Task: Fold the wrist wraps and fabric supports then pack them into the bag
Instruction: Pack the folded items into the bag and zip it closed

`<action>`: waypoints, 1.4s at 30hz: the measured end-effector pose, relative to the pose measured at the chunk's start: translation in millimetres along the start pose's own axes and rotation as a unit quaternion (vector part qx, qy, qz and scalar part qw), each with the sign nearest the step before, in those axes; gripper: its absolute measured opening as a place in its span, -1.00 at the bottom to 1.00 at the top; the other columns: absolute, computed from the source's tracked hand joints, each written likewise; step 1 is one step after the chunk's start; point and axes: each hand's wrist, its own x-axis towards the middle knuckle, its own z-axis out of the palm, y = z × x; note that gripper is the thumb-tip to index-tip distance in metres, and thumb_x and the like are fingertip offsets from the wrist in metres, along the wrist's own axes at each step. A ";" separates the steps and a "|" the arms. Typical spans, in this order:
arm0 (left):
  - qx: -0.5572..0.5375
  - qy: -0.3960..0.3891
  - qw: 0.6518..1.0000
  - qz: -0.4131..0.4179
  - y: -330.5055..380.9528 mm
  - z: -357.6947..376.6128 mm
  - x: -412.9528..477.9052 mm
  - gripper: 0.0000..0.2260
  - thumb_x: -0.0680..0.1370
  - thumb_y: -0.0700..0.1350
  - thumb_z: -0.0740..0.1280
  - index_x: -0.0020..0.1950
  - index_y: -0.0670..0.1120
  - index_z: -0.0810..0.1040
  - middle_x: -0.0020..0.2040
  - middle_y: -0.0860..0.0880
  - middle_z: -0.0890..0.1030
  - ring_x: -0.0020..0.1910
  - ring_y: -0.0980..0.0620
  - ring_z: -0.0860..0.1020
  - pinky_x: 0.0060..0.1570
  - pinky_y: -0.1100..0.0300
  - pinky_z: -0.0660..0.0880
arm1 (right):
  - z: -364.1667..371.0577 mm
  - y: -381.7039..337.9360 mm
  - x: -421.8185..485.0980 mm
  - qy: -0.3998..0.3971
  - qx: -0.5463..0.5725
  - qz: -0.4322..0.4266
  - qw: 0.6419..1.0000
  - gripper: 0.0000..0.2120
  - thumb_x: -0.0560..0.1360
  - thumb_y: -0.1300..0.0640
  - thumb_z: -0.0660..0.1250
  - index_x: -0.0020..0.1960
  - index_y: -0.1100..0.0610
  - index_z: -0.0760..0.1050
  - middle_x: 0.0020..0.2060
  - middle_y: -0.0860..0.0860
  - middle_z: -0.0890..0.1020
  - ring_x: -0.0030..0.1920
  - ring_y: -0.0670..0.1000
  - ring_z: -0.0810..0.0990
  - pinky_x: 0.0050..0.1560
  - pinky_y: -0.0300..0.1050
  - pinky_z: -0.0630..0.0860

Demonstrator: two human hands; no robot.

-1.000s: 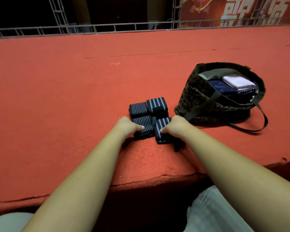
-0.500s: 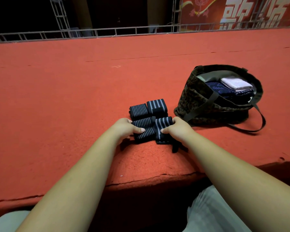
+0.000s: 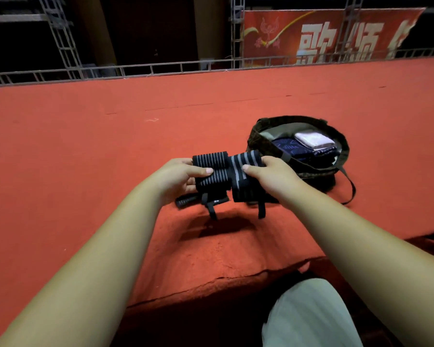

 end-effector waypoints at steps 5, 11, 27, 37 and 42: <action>-0.003 -0.002 0.999 0.047 41.0 35.5 26.4 -0.64 0.61 -0.24 0.47 0.40 -0.22 0.56 0.25 -0.19 0.72 0.08 -0.08 0.73 0.12 0.00 0.65 | -63.5 -12.6 10.4 0.046 -0.022 -0.012 0.999 -0.88 0.65 0.05 0.37 0.07 0.02 0.68 -0.03 -0.08 0.77 0.03 -0.03 0.73 0.09 -0.05 0.62; 0.006 0.022 0.996 0.082 80.2 88.3 53.2 -0.79 0.61 -0.28 0.46 0.23 -0.22 0.59 0.07 -0.18 0.77 0.02 -0.14 0.77 0.07 -0.10 0.70 | -121.0 -1.4 38.1 0.129 -0.058 0.012 0.990 -0.85 0.59 0.02 0.41 0.05 0.04 0.72 -0.12 -0.06 0.78 -0.04 0.03 0.76 0.14 0.01 0.66; 0.289 0.069 0.953 0.060 126.6 180.9 139.8 -0.76 0.37 -0.08 0.44 -0.26 -0.11 0.38 -0.45 -0.04 0.40 -0.43 -0.08 0.43 -0.30 0.08 0.45 | -190.1 25.2 123.8 0.226 -0.042 0.028 0.973 -0.79 0.66 0.09 0.39 0.28 0.09 0.60 0.06 0.00 0.64 0.05 0.07 0.61 0.04 -0.13 0.43; 0.546 0.077 0.834 0.023 120.5 178.0 164.4 -0.80 0.58 -0.16 0.34 -0.23 -0.16 0.49 -0.36 -0.11 0.53 -0.45 -0.07 0.50 -0.58 0.26 0.32 | -172.8 34.6 154.9 0.172 -0.040 0.026 0.984 -0.76 0.68 0.00 0.34 0.03 0.14 0.68 -0.09 0.10 0.74 -0.07 0.20 0.71 -0.10 0.02 0.63; 0.633 0.072 0.770 0.027 117.1 179.5 169.8 -0.90 0.59 -0.20 0.32 -0.12 -0.17 0.53 -0.15 -0.13 0.60 -0.16 -0.16 0.59 -0.26 0.09 0.50 | -155.1 32.3 166.2 0.104 -0.163 0.020 0.981 -0.80 0.72 0.07 0.28 0.22 0.09 0.65 0.09 0.08 0.72 0.06 0.16 0.65 0.06 -0.05 0.53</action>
